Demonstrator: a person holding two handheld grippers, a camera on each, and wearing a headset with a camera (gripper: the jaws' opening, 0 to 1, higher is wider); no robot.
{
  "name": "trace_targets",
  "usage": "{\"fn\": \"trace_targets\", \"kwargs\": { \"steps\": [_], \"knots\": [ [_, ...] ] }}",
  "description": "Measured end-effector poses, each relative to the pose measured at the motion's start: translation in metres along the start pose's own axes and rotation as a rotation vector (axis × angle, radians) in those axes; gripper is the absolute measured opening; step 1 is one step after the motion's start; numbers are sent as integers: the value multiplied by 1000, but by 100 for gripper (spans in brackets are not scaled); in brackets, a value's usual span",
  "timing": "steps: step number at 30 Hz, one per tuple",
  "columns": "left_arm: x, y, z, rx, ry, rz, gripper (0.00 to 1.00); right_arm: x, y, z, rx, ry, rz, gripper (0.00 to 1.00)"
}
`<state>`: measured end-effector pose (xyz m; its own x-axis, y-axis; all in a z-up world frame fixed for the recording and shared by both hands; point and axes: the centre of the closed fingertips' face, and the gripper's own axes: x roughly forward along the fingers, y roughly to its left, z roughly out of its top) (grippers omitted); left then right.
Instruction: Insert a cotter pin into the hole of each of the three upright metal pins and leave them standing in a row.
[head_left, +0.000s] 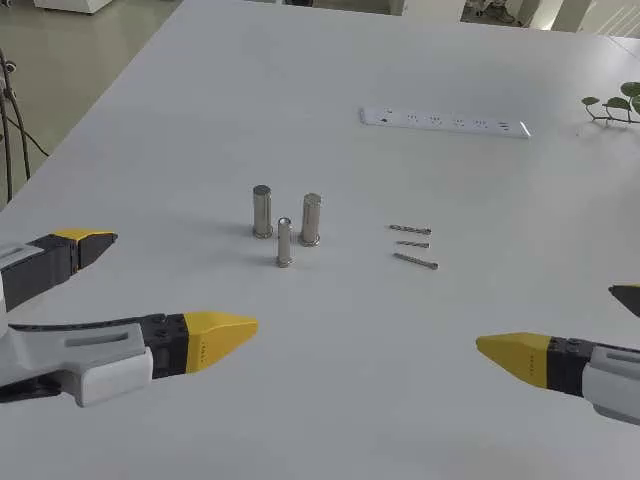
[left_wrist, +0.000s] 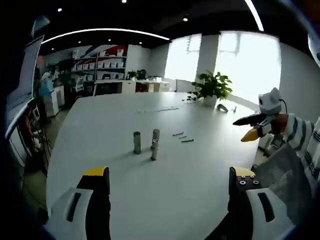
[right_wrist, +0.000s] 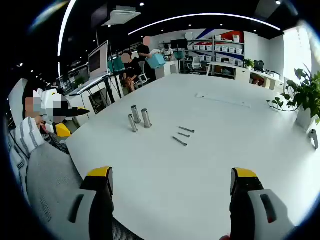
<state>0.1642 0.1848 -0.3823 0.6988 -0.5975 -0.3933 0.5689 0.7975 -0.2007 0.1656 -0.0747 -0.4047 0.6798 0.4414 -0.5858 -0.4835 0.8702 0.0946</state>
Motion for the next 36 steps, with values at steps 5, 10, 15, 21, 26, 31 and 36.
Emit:
{"fn": "trace_targets", "kwargs": {
  "steps": [5,10,15,21,26,31,36],
  "knots": [
    [3,-1,0,8,7,-3,99,2,-1,1,-8,8,0,97],
    [3,-2,-1,8,7,-8,99,3,0,3,-15,6,2,97],
    [3,-3,-1,8,9,-13,99,4,1,4,-20,6,2,97],
    [2,-5,-2,3,12,-20,99,2,2,4,-23,3,-1,97],
    [2,-4,1,0,-2,-18,99,0,-1,6,-24,-3,-11,96],
    [0,-3,3,-1,-8,-20,99,-3,-2,10,-32,-10,-20,96],
    [-4,-3,7,-9,-26,-21,98,-3,0,10,-36,-11,-20,96]
  ]
}}
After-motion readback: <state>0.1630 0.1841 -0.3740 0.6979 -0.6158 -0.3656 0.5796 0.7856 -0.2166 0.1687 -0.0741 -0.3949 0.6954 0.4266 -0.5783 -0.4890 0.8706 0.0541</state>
